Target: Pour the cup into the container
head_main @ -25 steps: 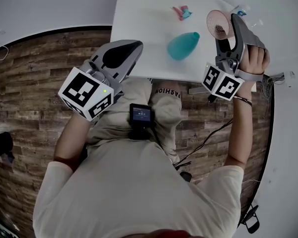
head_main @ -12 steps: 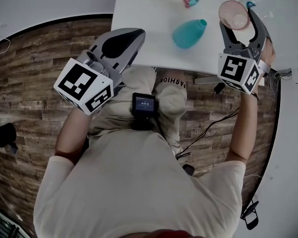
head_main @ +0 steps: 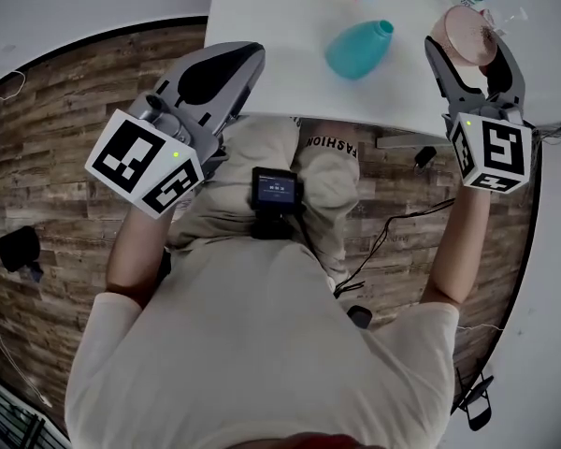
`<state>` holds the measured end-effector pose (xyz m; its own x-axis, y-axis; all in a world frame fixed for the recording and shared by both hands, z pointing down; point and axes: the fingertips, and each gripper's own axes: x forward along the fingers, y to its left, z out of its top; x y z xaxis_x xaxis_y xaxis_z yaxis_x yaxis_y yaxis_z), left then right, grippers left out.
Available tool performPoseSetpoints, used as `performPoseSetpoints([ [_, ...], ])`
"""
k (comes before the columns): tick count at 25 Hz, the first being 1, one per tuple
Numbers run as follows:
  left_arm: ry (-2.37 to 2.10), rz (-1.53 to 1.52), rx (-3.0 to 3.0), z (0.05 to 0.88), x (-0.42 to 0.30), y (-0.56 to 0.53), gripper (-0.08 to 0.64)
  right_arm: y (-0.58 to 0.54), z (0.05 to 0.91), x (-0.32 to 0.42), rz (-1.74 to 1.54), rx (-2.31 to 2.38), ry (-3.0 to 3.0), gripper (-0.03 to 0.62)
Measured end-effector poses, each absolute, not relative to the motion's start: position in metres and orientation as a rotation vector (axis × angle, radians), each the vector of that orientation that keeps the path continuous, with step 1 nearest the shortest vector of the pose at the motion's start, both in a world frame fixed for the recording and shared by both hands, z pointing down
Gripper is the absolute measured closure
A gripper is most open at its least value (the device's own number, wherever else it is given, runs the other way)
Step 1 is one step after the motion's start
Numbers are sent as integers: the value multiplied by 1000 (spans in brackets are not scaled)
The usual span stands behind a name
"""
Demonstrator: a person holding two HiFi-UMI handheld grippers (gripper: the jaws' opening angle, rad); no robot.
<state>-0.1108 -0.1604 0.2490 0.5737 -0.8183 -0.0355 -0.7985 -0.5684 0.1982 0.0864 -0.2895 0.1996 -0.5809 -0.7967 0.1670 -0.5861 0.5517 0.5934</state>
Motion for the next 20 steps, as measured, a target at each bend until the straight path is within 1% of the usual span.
performPoseSetpoints([
  [5,-1389,-192,2628,250,-112,-159,549,-279,209,93,-636,1117,-2458,212],
  [20,-1478,-139,2551,275,-113,-160,549,-254,251,132,-326,1206,-2708,212],
])
